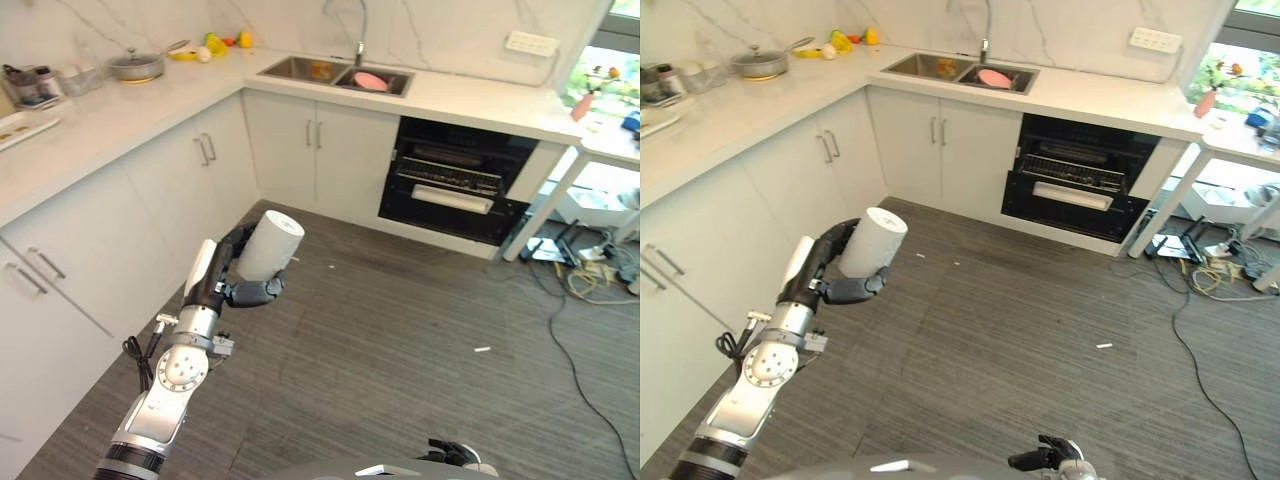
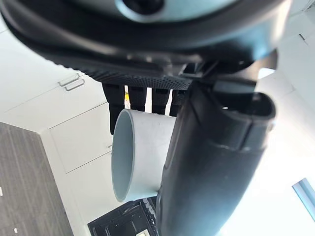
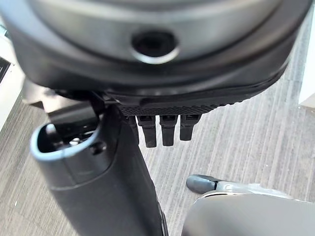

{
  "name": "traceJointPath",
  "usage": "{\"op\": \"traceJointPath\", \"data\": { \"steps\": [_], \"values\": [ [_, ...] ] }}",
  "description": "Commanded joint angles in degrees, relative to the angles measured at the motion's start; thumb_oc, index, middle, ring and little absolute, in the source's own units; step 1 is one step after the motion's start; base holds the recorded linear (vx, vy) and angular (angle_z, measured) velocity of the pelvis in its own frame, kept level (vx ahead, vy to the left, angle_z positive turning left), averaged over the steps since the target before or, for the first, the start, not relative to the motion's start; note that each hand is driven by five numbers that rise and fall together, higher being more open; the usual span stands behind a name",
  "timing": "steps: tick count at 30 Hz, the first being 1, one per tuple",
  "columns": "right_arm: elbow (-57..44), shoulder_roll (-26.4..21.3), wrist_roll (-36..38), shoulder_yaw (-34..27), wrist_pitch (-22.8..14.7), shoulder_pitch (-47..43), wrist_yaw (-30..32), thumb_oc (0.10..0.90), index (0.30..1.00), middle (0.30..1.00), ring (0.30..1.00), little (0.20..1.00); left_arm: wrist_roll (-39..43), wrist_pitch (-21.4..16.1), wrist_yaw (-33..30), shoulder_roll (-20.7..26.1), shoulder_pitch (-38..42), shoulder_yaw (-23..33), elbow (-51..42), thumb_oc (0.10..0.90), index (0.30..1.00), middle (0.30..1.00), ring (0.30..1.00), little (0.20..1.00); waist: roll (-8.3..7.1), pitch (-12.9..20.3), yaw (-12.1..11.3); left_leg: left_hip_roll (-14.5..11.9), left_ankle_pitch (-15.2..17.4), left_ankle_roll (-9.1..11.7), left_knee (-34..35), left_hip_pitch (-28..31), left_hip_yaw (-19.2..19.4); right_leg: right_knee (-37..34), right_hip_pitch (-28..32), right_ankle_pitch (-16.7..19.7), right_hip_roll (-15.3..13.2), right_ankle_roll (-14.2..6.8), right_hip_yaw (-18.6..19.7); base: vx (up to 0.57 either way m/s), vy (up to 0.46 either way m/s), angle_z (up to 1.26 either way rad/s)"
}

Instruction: Place the dishes in the dishwasher.

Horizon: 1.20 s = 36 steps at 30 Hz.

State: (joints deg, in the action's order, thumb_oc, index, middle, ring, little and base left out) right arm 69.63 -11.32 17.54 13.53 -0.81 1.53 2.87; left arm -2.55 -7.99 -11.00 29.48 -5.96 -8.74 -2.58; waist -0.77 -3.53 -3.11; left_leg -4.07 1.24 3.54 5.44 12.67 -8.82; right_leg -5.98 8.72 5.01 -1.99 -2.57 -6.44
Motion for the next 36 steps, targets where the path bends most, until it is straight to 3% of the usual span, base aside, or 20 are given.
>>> {"op": "traceJointPath", "data": {
  "steps": [1,3,9,10,11,12,15,16,19,21,22,24,26,31,32,33,36],
  "values": [
    [-1.17,0.03,-0.81,-0.69,-1.53,-2.63,0.03,0.800,0.900,0.900,0.900,0.900,3.63,-2.96,0.01,0.62,6.79,0.05,-5.12,0.400,0.300,0.300,0.300,0.300,0.33,-0.64,0.49,-1.62,0.66,1.41,-1.23,-4.87,-4.11,6.07,-0.37,-8.28,-4.80,-4.17,-2.61,0.02,-0.067,0.51],
    [-1.37,-0.14,-0.69,-0.74,-1.62,-2.64,-0.06,0.800,0.900,0.900,0.900,0.900,4.05,-2.77,0.22,0.35,7.20,-0.20,-4.64,0.400,0.300,0.300,0.300,0.300,0.38,-0.80,0.49,-2.07,0.29,1.91,-1.16,-5.24,-4.70,6.42,-0.46,-8.73,-4.42,-3.97,-3.54,0.04,-0.077,0.36],
    [-1.64,-0.80,1.00,-1.98,-2.50,-3.04,0.56,0.800,0.900,0.900,0.900,0.900,5.46,-2.56,0.62,-0.30,9.72,-1.33,-2.16,0.400,0.300,0.300,0.300,0.300,0.43,-1.76,0.68,-5.86,-1.48,5.98,-1.72,-7.77,-5.60,6.74,0.30,-11.78,-1.69,-2.17,-8.19,0.06,-0.164,0.34],
    [-1.68,-0.89,1.20,-1.89,-2.59,-3.17,0.45,0.800,0.900,0.900,0.900,0.900,5.69,-2.63,0.78,-0.21,9.50,-1.02,-2.23,0.400,0.300,0.300,0.300,0.300,0.23,-2.06,0.71,-6.06,-1.02,6.04,-3.89,-8.49,-5.30,6.86,0.57,-12.08,-1.21,-1.64,-7.95,0.06,-0.230,0.42],
    [-2.12,-1.39,1.04,-1.44,-2.80,-3.65,0.40,0.800,0.900,0.900,0.900,0.900,5.94,-2.38,0.77,-0.10,8.95,-0.17,-2.35,0.400,0.300,0.300,0.300,0.300,-0.27,-4.07,0.46,-4.74,-0.48,5.95,-12.45,-11.78,-4.23,7.48,0.84,-12.29,-0.97,-0.66,-6.95,0.03,-0.168,0.25],
    [-2.13,-1.39,1.04,-1.43,-2.79,-3.70,0.40,0.800,0.900,0.900,0.900,0.900,5.94,-2.35,0.78,-0.09,8.95,-0.11,-2.40,0.400,0.300,0.300,0.300,0.300,-0.27,-4.15,0.46,-4.59,-0.10,5.89,-13.31,-12.19,-4.26,7.56,0.78,-12.32,-1.04,-0.69,-6.91,0.00,-0.144,0.04],
    [-1.85,-2.83,1.07,-2.24,-2.73,-4.48,0.97,0.800,0.900,0.900,0.900,0.900,6.14,-2.30,0.67,-0.78,9.30,-0.35,-2.20,0.400,0.300,0.300,0.300,0.300,-0.41,-5.93,0.90,-4.35,-3.82,4.61,-20.60,-19.44,3.19,6.78,2.23,-13.06,-1.19,0.04,-8.66,0.04,-0.065,-0.01],
    [-1.44,-3.01,1.43,-2.66,-2.59,-4.56,1.13,0.800,0.900,0.900,0.900,0.900,6.27,-2.49,0.88,-0.71,9.13,-0.37,-2.34,0.400,0.300,0.300,0.300,0.300,-0.37,-5.91,0.71,-4.24,-3.60,4.15,-21.01,-21.13,5.36,6.31,2.68,-13.15,-1.22,0.05,-9.00,0.11,-0.060,0.31],
    [-0.51,-3.16,1.47,-2.50,-2.49,-5.56,1.35,0.800,0.900,0.900,0.900,0.900,5.73,-2.51,0.84,-0.16,8.46,-0.17,-2.70,0.400,0.300,0.300,0.300,0.300,-0.67,-5.70,-0.80,0.52,-2.00,2.64,-18.71,-25.18,5.25,4.49,3.52,-13.27,-1.27,-0.19,-8.15,0.19,-0.016,0.16],
    [-0.25,-3.07,0.94,-1.96,-2.32,-6.33,1.57,0.800,0.900,0.900,0.900,0.900,5.34,-2.28,0.86,0.18,8.05,0.17,-3.11,0.400,0.300,0.300,0.300,0.300,-0.95,-5.59,-1.64,2.26,-3.27,2.43,-17.09,-27.22,4.51,3.70,3.90,-13.45,-1.03,-0.42,-7.58,0.21,0.027,-0.09],
    [0.37,-2.76,0.50,-1.46,-2.20,-7.28,1.86,0.800,0.900,0.900,0.900,0.900,4.68,-1.93,0.83,0.62,7.12,0.95,-3.71,0.400,0.300,0.300,0.300,0.300,-0.78,-5.60,-3.19,2.80,-6.64,2.15,-13.19,-30.62,4.79,2.72,5.15,-14.21,-0.11,-0.68,-6.34,0.27,0.071,-0.17],
    [0.78,-2.18,-0.12,-0.90,-2.03,-7.80,1.89,0.800,0.900,0.900,0.900,0.900,4.00,-1.82,0.66,0.95,6.30,1.98,-4.09,0.400,0.300,0.300,0.300,0.300,-1.11,-5.57,-4.89,1.79,-8.32,1.87,-9.15,-32.96,6.74,2.29,6.50,-15.02,0.09,-1.30,-4.77,0.34,0.115,-0.32],
    [1.24,-1.49,-1.06,-0.37,-1.78,-7.55,1.49,0.800,0.900,0.900,0.900,0.900,3.18,-1.73,0.53,1.67,4.29,3.86,-4.76,0.400,0.300,0.300,0.300,0.300,-1.41,-5.13,-6.87,0.78,-10.65,2.22,-6.98,-34.23,5.85,2.61,8.60,-16.39,-0.17,-2.07,-2.05,0.39,0.196,-0.61],
    [2.18,-0.14,-2.24,-1.26,-1.33,-6.48,0.79,0.800,0.900,0.900,0.900,0.900,2.36,-1.91,1.76,3.76,3.04,4.90,-6.02,0.400,0.300,0.300,0.300,0.300,-2.88,-3.70,-7.77,0.06,-12.73,1.36,-7.64,-31.94,6.43,6.70,8.80,-17.54,-2.38,-3.77,-0.84,0.30,0.260,-0.85],
    [2.46,0.19,-2.25,-1.65,-0.98,-6.02,0.58,0.800,0.900,0.900,0.900,0.900,1.95,-1.66,2.03,4.25,3.16,4.84,-5.93,0.400,0.300,0.300,0.300,0.300,-3.66,-3.09,-7.69,0.73,-11.65,0.22,-8.32,-31.33,6.71,9.17,7.96,-17.04,-3.57,-4.75,-0.66,0.30,0.337,-0.41],
    [2.88,0.52,-2.27,-2.20,-0.87,-5.75,0.60,0.800,0.900,0.900,0.900,0.900,1.77,-1.41,2.33,4.69,3.23,4.55,-5.80,0.400,0.300,0.300,0.300,0.300,-4.80,-2.73,-7.51,2.00,-10.32,-0.87,-9.45,-30.52,7.12,12.63,6.87,-14.30,-5.06,-6.38,-0.57,0.30,0.354,-0.12],
    [3.70,1.39,-1.94,-3.92,-0.48,-4.91,0.20,0.800,0.900,0.900,0.900,0.900,-0.11,-0.67,3.23,6.85,3.96,4.36,-6.38,0.400,0.300,0.300,0.300,0.300,-5.95,-2.67,-6.30,5.02,-6.27,-3.36,-12.22,-27.65,6.96,25.87,3.29,-0.60,-8.46,-9.75,0.40,0.28,0.422,0.05]
  ]
}}
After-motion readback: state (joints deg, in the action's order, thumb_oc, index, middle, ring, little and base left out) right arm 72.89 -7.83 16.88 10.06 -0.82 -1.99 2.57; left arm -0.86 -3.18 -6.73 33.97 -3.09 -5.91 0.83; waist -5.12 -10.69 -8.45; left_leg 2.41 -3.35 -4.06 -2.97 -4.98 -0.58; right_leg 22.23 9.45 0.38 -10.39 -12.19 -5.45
